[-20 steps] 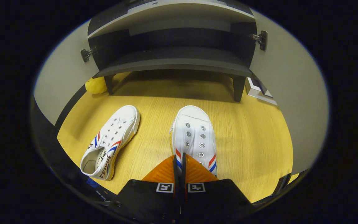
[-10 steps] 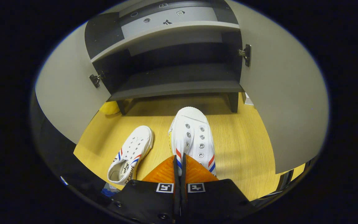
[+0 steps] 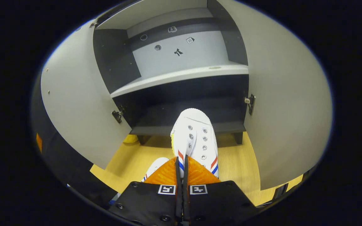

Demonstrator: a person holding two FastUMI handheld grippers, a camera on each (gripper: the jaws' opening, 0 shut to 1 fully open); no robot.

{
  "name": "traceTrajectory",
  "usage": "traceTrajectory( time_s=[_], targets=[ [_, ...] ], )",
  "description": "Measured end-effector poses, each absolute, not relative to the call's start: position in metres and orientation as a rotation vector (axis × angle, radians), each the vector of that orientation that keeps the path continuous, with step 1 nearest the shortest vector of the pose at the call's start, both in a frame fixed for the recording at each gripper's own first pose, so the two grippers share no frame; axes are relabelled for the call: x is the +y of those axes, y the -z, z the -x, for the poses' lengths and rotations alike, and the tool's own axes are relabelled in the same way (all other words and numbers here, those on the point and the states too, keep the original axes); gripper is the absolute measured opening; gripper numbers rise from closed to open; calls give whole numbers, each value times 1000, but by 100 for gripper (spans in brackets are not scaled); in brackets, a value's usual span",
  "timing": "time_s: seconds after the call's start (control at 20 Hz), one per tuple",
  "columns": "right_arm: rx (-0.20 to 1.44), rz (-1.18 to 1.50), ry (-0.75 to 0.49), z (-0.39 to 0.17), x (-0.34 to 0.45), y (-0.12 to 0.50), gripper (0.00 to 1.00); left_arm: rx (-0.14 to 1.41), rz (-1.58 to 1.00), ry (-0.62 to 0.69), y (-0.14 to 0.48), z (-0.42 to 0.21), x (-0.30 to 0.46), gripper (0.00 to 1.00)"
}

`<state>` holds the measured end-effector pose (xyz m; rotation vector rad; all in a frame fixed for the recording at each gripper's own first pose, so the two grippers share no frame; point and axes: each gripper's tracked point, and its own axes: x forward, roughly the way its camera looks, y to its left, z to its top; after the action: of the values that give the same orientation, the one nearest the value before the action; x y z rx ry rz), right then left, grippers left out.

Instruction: Grab one shoe with the right hand and put it into the shoe cabinet, grab the other shoe with the left hand and put it into the shoe cabinet; then close the right door with the right hand and the left door with the left hand.

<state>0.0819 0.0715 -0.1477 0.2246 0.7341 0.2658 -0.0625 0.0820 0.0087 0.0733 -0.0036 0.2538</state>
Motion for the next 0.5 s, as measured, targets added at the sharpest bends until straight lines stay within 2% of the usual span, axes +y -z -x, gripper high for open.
traceTrajectory(
  time_s=[0.5],
  targets=[
    [547,-254,-250,-156,61,59,2,-14,-74,-275,-11,66,88,94]
  ],
)
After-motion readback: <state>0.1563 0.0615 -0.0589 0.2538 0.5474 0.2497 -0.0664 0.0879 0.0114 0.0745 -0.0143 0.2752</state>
